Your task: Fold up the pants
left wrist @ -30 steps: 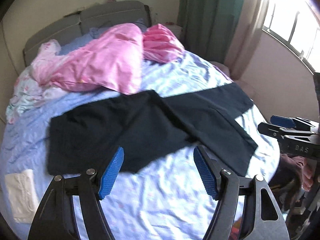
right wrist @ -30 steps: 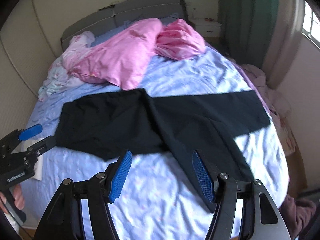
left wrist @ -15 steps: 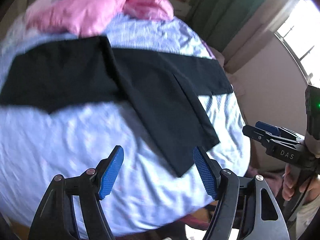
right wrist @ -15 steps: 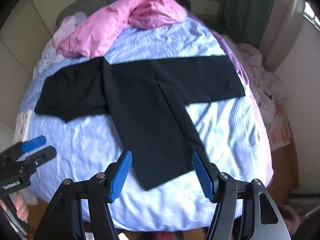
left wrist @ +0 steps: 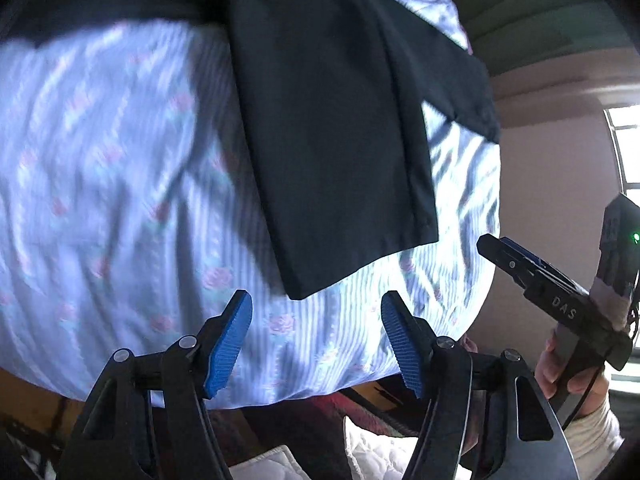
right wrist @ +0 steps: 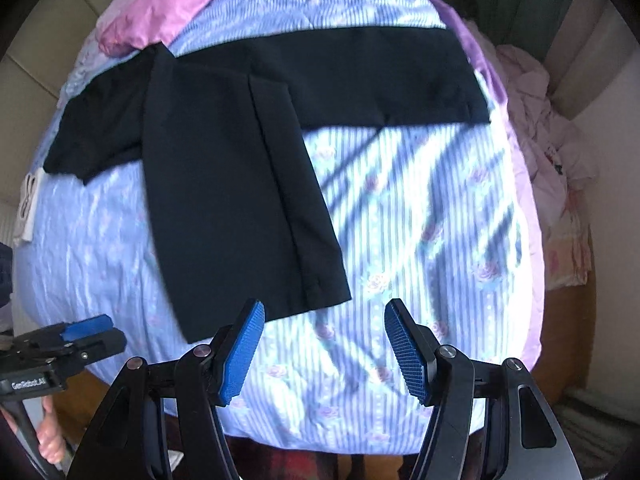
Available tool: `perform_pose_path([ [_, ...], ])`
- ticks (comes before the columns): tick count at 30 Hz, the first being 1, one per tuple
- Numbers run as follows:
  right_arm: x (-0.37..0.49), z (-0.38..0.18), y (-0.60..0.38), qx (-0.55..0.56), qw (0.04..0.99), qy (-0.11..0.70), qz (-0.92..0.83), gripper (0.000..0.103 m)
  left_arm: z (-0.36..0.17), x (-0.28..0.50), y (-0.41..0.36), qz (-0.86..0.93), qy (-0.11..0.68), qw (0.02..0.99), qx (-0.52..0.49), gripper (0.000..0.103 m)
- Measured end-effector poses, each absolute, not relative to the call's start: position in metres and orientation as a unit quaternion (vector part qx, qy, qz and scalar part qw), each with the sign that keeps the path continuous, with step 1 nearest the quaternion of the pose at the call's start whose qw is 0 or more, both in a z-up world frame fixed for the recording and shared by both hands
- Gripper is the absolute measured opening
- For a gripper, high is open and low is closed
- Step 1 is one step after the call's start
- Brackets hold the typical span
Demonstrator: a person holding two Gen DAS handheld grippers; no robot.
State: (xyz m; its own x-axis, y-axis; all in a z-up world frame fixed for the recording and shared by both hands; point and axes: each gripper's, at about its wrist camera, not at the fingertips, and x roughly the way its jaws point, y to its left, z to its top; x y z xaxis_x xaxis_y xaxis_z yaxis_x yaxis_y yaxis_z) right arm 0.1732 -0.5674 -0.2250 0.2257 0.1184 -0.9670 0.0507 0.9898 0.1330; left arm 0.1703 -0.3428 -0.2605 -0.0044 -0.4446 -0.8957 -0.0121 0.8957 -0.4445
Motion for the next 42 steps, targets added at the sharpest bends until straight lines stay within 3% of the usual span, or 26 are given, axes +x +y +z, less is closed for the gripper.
perform_pose_path([
  [10, 0.190, -0.280, -0.575, 0.075, 0.750, 0.656, 0.043, 0.062, -0.309, 0.189, -0.370, -0.130, 0.723, 0.656, -0.175, 0.056],
  [17, 0.205, -0.317, -0.579, 0.097, 0.717, 0.688, 0.052, 0.053, -0.340, 0.200, -0.373, -0.082, 0.745, 0.634, -0.193, 0.049],
  [18, 0.207, -0.321, -0.579, 0.100, 0.714, 0.691, 0.053, 0.053, -0.342, 0.202, -0.375, -0.080, 0.746, 0.633, -0.191, 0.046],
  [21, 0.211, -0.331, -0.582, 0.123, 0.701, 0.700, 0.057, 0.042, -0.339, 0.206, -0.382, -0.083, 0.751, 0.632, -0.174, 0.020],
  [23, 0.212, -0.331, -0.585, 0.135, 0.699, 0.699, 0.063, 0.033, -0.329, 0.209, -0.386, -0.097, 0.747, 0.638, -0.158, 0.008],
  [24, 0.212, -0.331, -0.586, 0.137, 0.700, 0.698, 0.066, 0.030, -0.320, 0.211, -0.388, -0.107, 0.742, 0.643, -0.154, 0.006],
  [25, 0.211, -0.329, -0.588, 0.142, 0.700, 0.697, 0.070, 0.020, -0.311, 0.212, -0.388, -0.112, 0.736, 0.650, -0.154, 0.006],
  [26, 0.210, -0.325, -0.590, 0.150, 0.699, 0.695, 0.074, 0.018, -0.301, 0.213, -0.389, -0.116, 0.729, 0.656, -0.156, 0.005],
  [30, 0.201, -0.296, -0.606, 0.186, 0.716, 0.669, 0.076, 0.015, -0.233, 0.231, -0.399, -0.147, 0.673, 0.704, -0.170, 0.005],
  [36, 0.207, -0.243, -0.653, 0.275, 0.742, 0.608, 0.063, 0.010, -0.124, 0.302, -0.468, -0.246, 0.552, 0.790, -0.102, 0.005],
  [42, 0.246, -0.213, -0.724, 0.368, 0.764, 0.530, 0.009, 0.007, -0.092, 0.388, -0.569, -0.323, 0.511, 0.796, -0.032, 0.005],
])
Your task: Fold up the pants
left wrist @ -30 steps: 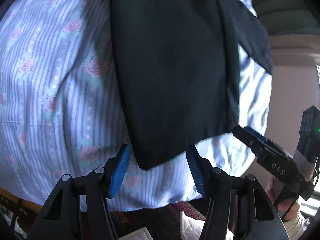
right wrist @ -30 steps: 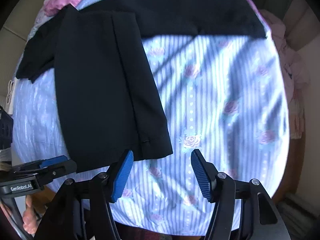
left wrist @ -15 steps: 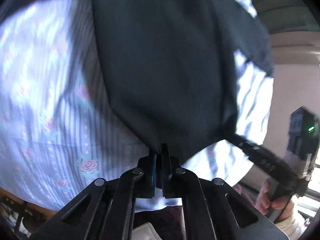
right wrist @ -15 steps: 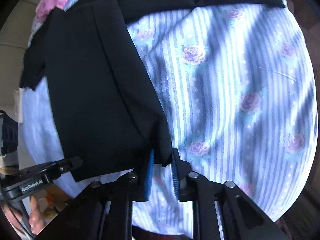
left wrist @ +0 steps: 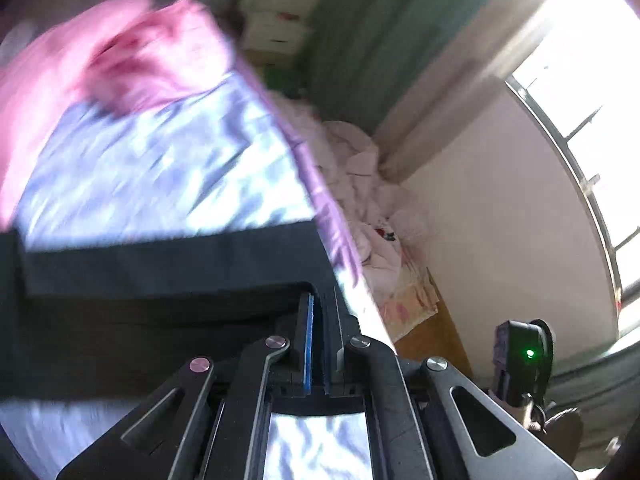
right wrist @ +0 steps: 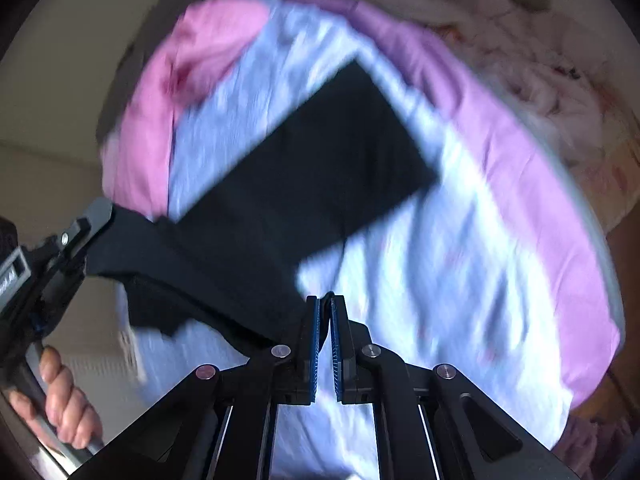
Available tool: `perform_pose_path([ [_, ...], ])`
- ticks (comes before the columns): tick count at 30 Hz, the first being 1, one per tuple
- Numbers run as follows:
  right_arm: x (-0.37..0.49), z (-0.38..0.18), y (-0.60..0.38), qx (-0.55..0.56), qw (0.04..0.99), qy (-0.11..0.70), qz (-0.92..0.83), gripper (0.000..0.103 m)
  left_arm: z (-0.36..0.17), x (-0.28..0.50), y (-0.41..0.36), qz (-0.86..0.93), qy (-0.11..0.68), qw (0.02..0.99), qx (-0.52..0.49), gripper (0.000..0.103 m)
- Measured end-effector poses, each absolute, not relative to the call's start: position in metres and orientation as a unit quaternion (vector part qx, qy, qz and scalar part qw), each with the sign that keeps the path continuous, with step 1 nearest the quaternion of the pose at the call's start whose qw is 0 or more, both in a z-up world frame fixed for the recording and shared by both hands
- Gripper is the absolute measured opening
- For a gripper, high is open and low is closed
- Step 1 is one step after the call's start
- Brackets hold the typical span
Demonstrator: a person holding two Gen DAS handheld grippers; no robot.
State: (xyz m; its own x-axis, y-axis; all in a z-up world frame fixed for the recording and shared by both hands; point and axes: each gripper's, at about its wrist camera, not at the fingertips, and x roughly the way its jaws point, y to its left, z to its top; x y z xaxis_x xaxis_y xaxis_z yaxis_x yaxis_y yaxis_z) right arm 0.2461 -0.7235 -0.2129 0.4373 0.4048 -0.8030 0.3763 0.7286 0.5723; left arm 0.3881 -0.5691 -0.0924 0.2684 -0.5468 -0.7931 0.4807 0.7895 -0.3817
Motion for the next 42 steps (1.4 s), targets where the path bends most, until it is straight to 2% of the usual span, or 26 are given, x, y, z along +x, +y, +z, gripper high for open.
perform_pose_path([
  [7, 0.286, -0.200, -0.773, 0.348, 0.790, 0.502, -0.058, 0.007, -0.127, 0.438, -0.659, -0.330, 0.519, 0.786, 0.067, 0.005],
  [13, 0.316, -0.213, -0.798, 0.325, 0.786, 0.521, -0.073, 0.008, -0.179, 0.484, -0.689, -0.302, 0.570, 0.760, 0.080, 0.007],
  [15, 0.318, -0.217, -0.799, 0.324, 0.783, 0.525, -0.073, 0.012, -0.191, 0.496, -0.698, -0.295, 0.588, 0.748, 0.087, 0.013],
  [16, 0.318, -0.218, -0.800, 0.323, 0.784, 0.525, -0.074, 0.023, -0.194, 0.500, -0.703, -0.294, 0.594, 0.743, 0.092, 0.020],
  [17, 0.318, -0.219, -0.800, 0.318, 0.786, 0.524, -0.079, 0.039, -0.193, 0.500, -0.705, -0.296, 0.597, 0.740, 0.094, 0.029],
  [18, 0.318, -0.219, -0.800, 0.316, 0.789, 0.521, -0.081, 0.045, -0.190, 0.499, -0.707, -0.305, 0.593, 0.739, 0.096, 0.033],
  [20, 0.316, -0.218, -0.798, 0.310, 0.795, 0.515, -0.077, 0.048, -0.174, 0.491, -0.708, -0.327, 0.563, 0.752, 0.100, 0.055],
  [22, 0.317, -0.219, -0.796, 0.304, 0.797, 0.517, -0.070, 0.048, -0.156, 0.483, -0.704, -0.341, 0.528, 0.770, 0.108, 0.062],
  [25, 0.320, -0.223, -0.794, 0.300, 0.794, 0.523, -0.070, 0.048, -0.144, 0.466, -0.677, -0.350, 0.507, 0.780, 0.110, 0.062],
  [29, 0.322, -0.232, -0.791, 0.298, 0.790, 0.531, -0.072, 0.048, -0.157, 0.429, -0.609, -0.302, 0.489, 0.803, 0.154, 0.062],
  [32, 0.316, -0.230, -0.779, 0.280, 0.796, 0.533, -0.069, 0.048, -0.180, 0.392, -0.542, -0.246, 0.515, 0.804, 0.166, 0.062],
  [36, 0.296, -0.218, -0.746, 0.264, 0.806, 0.528, -0.049, 0.048, -0.203, 0.342, -0.444, -0.144, 0.577, 0.795, 0.121, 0.062],
  [42, 0.264, -0.199, -0.647, 0.197, 0.820, 0.536, 0.035, 0.048, -0.187, 0.274, -0.348, -0.044, 0.584, 0.807, 0.074, 0.062],
])
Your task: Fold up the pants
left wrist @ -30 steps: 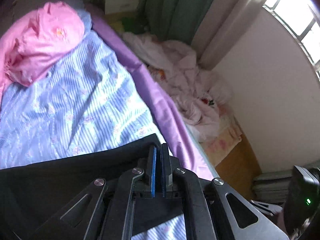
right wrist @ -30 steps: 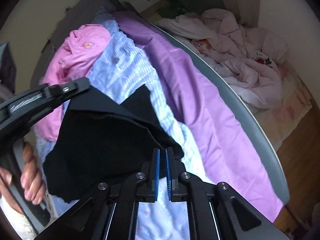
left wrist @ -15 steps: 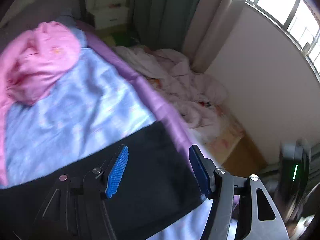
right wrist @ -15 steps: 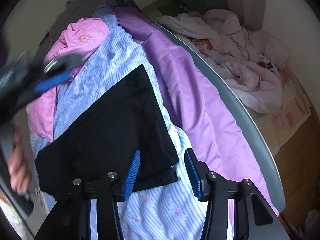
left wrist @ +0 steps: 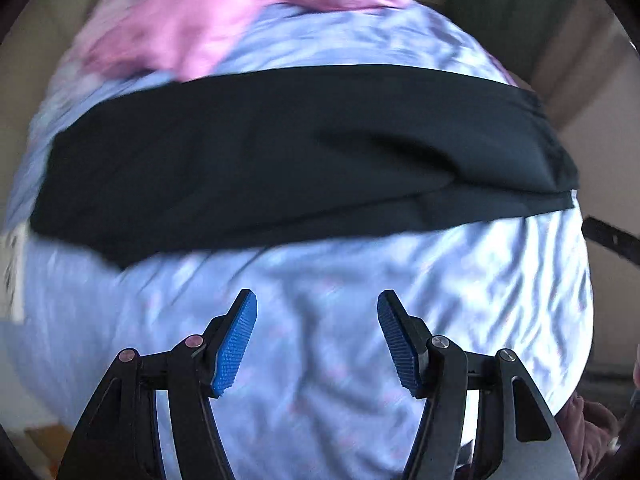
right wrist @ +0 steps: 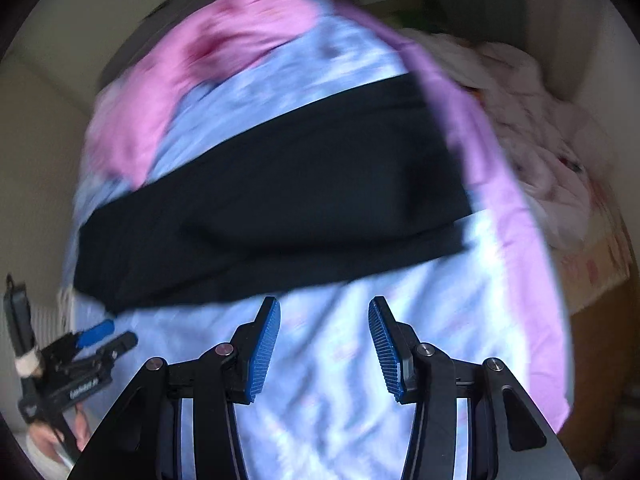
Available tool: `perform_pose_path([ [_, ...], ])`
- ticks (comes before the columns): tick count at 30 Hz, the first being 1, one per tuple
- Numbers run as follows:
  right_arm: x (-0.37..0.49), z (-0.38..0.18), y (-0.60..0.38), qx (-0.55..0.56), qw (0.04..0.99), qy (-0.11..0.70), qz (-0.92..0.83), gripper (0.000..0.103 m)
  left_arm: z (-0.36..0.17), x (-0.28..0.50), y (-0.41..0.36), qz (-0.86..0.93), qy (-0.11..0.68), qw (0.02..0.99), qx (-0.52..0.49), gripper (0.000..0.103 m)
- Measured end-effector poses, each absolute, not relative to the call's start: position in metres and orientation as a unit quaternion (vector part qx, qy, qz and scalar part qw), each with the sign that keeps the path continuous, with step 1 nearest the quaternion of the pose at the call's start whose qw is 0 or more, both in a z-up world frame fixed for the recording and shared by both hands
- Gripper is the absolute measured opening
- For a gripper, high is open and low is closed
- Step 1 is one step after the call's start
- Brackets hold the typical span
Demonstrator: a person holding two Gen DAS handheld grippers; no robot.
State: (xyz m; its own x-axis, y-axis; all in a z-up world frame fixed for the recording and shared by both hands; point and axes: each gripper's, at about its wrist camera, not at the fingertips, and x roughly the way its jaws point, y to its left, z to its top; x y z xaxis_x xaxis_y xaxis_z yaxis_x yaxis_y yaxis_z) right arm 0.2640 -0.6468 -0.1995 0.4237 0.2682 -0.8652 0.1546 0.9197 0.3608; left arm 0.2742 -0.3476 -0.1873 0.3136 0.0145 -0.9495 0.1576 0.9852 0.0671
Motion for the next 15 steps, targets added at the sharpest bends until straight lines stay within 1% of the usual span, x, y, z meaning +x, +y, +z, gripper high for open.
perform_pose_path([
  [8, 0.246, -0.173, -0.496, 0.103, 0.829, 0.521, 0.173, 0.048, -0.157, 0.228, -0.229, 0.038, 0.551, 0.833, 0.030, 0.062],
  [11, 0.244, -0.159, -0.441, 0.090, 0.838, 0.503, 0.194, 0.048, -0.145, 0.224, -0.177, 0.060, 0.534, 0.843, 0.017, 0.062],
  [15, 0.242, -0.151, -0.371, 0.093, 0.844, 0.491, 0.196, 0.048, -0.133, 0.227, -0.087, 0.066, 0.507, 0.859, 0.011, 0.062],
])
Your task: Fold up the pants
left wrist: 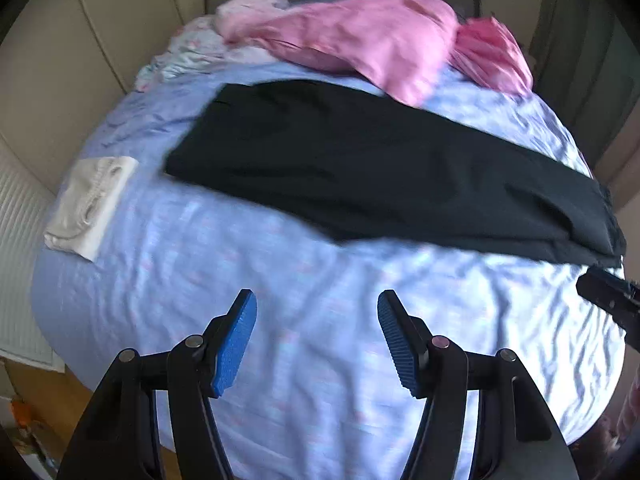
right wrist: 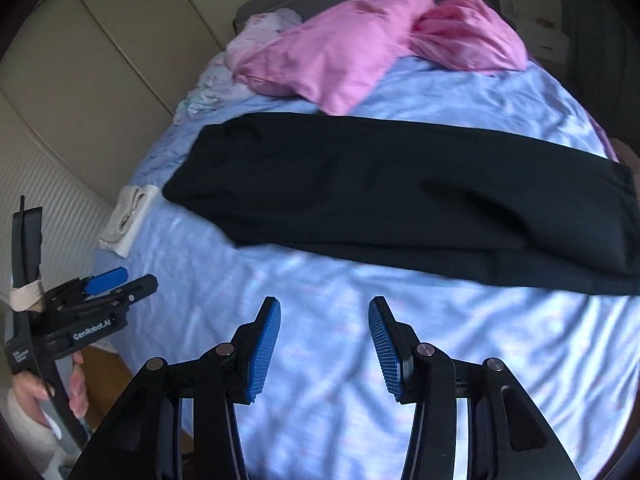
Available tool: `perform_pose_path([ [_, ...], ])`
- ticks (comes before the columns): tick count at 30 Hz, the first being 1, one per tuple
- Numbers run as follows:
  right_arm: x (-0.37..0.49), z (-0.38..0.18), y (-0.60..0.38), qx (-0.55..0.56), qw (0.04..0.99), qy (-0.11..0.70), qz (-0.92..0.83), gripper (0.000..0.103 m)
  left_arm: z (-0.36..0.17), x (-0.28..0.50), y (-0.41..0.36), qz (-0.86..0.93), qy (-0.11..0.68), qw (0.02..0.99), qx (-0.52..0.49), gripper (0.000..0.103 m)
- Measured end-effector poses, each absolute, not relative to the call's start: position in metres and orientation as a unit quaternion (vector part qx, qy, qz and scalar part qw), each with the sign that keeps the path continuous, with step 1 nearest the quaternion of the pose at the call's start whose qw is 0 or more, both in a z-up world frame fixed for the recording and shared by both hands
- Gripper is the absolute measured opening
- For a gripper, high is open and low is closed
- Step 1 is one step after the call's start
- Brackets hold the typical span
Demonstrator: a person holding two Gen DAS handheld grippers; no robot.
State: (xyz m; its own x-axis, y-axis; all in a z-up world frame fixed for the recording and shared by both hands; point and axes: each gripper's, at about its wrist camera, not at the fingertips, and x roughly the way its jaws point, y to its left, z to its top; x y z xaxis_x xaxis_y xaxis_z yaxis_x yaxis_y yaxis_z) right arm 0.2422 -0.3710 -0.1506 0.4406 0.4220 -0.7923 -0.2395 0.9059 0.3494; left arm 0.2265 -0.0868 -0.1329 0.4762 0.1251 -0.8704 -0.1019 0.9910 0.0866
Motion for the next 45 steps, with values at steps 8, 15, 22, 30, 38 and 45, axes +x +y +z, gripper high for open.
perform_pose_path([
  [8, 0.248, -0.159, -0.223, 0.119, 0.857, 0.483, 0.134, 0.048, -0.120, 0.259, 0.056, 0.032, 0.479, 0.875, 0.058, 0.063],
  [15, 0.260, -0.172, -0.134, 0.066, 0.873, 0.477, 0.076, 0.048, -0.134, 0.305, 0.130, 0.036, 0.473, 0.878, 0.062, 0.067],
  [22, 0.289, -0.204, -0.092, 0.017, 0.873, 0.487, 0.021, 0.048, -0.169, 0.375, 0.174, 0.025, 0.484, 0.875, 0.005, 0.067],
  [30, 0.341, -0.224, -0.066, 0.074, 0.866, 0.494, -0.010, 0.048, -0.193, 0.486, 0.197, -0.084, 0.505, 0.859, -0.011, 0.067],
  [38, 0.423, -0.205, -0.030, 0.077, 0.890, 0.449, 0.016, 0.048, -0.212, 0.578, 0.213, -0.136, 0.514, 0.844, -0.062, 0.058],
  [45, 0.457, -0.201, -0.024, 0.073, 0.894, 0.442, 0.012, 0.048, -0.248, 0.626, 0.211, -0.154, 0.544, 0.820, -0.091, 0.043],
])
